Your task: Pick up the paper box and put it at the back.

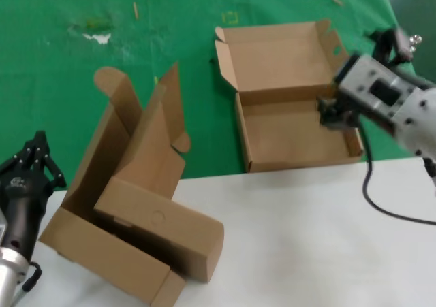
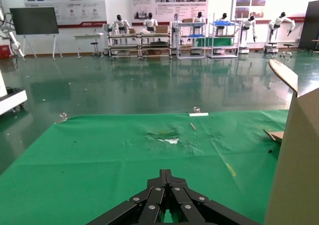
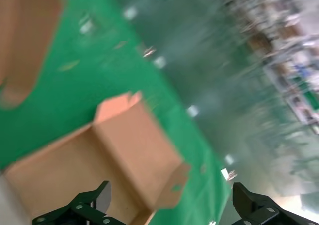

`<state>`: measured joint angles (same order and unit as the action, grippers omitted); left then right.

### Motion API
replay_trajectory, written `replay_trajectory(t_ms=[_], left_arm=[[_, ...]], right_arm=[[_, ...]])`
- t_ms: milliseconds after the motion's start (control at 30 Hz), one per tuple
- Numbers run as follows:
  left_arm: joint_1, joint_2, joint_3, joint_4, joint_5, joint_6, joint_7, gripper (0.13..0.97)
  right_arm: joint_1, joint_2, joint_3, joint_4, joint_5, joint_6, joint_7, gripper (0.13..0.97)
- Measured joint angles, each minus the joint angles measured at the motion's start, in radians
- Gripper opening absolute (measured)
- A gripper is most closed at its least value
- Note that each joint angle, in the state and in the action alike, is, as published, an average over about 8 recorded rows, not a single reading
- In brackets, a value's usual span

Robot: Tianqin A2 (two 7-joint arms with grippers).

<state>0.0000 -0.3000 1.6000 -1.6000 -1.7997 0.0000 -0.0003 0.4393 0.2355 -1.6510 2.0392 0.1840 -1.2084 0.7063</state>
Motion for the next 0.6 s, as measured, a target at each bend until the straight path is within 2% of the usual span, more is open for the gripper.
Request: replay_trajectory(t_ms=[67,200,267,467,600], left_arm=[[0.0,0.0,0.0,0.0,0.0,0.0,0.0,0.14],[0.0,0.0,0.0,0.0,0.0,0.0,0.0,0.14],[0.0,0.0,0.0,0.0,0.0,0.0,0.0,0.14],[0.0,0.0,0.0,0.0,0.0,0.0,0.0,0.156],[0.0,0.0,0.0,0.0,0.0,0.0,0.0,0.166]], right_arm=[[-0.019,-0.008,0.059,0.009,0.058,0.067,0.003,0.827],[-0.065,0.0,0.152,0.017,0.197,0.194,-0.006,0.827],[-0.083,0.008,0.179,0.017,0.251,0.238,-0.013,0.853],[-0.106,0.016,0.19,0.003,0.328,0.295,-0.038,0.929],[-0.12,0.018,0.183,-0.016,0.381,0.333,-0.067,0.943]])
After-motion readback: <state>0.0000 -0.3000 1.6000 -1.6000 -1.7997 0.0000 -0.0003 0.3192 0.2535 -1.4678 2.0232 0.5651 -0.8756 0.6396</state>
